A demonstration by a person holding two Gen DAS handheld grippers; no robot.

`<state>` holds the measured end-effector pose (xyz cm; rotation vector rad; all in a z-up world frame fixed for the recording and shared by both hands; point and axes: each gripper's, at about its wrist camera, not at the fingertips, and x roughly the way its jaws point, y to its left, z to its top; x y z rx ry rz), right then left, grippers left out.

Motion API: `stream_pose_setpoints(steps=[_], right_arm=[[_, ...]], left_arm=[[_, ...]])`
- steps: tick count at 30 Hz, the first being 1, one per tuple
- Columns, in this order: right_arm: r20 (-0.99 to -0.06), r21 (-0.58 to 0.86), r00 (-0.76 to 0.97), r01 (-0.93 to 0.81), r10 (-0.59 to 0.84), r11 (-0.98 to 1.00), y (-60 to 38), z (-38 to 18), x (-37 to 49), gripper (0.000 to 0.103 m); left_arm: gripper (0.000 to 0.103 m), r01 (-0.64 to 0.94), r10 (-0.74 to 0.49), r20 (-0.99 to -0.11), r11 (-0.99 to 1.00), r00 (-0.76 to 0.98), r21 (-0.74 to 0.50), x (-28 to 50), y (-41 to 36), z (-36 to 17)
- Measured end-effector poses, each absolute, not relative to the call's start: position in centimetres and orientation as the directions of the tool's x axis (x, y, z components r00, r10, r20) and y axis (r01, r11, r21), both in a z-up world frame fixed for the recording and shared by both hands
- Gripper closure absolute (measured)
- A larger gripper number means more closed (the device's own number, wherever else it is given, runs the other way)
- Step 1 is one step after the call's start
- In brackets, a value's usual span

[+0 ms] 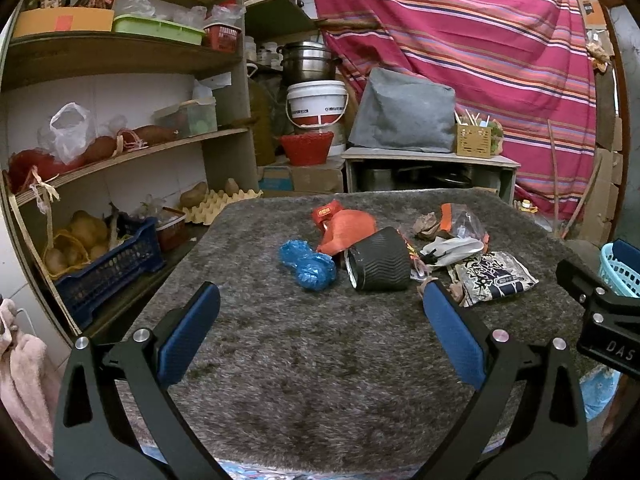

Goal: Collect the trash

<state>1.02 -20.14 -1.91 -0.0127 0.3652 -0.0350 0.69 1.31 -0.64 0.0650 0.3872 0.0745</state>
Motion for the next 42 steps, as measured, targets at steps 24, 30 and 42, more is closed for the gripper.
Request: stream_pose_setpoints(steps=[24,30,42], right_arm=[[-0.362,-0.027,0.931,0.038,-0.045,0.999,-20.27,-1.89,0.87,0.004],[-0.362,-0.027,0.931,0.037,-0.045,0.999,-20.3,-1.85,0.86,0.004],[-0.362,-0.028,0.931,0.036,-0.044,0.999,-20.35,-1.77,0.85,0.004]], left_arm=[[0.005,-0.063,0.088,-0.375,0.995,0.923,0.079,0.58,1.61,-0.52],[0.005,-0.062,0.087,-0.374,0.995,0.923,0.077,0.58,1.61,-0.52],[0.005,-0.061,0.087,-0.376,0.995,0.923,0.078,0.56,1.62,-0.48]])
